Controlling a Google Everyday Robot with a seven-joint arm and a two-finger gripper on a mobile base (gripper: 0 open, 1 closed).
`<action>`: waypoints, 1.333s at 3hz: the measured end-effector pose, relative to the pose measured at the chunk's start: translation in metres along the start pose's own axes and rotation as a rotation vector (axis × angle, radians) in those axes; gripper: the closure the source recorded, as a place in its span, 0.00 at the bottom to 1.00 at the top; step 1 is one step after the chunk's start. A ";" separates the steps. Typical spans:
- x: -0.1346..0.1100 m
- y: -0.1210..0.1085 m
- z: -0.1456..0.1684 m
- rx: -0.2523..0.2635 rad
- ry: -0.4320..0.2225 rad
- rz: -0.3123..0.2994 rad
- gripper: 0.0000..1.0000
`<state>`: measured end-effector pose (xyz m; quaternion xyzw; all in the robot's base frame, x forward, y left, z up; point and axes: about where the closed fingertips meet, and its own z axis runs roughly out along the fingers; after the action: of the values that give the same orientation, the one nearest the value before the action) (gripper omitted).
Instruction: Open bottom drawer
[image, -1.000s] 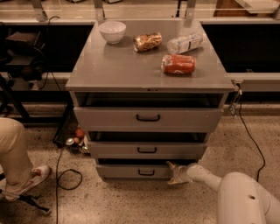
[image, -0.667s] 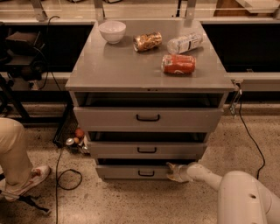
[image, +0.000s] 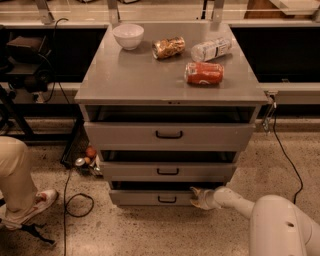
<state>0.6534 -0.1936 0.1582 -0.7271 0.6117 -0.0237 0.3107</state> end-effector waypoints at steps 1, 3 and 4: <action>0.000 0.000 0.000 0.000 0.000 0.000 1.00; 0.000 0.014 -0.003 -0.015 0.011 0.005 1.00; -0.002 0.013 -0.006 -0.015 0.011 0.005 1.00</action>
Offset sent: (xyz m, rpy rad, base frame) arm -0.2683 -0.0893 0.0268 0.2485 0.3527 -0.4045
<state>0.6391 -0.1952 0.1575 -0.7277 0.6156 -0.0223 0.3018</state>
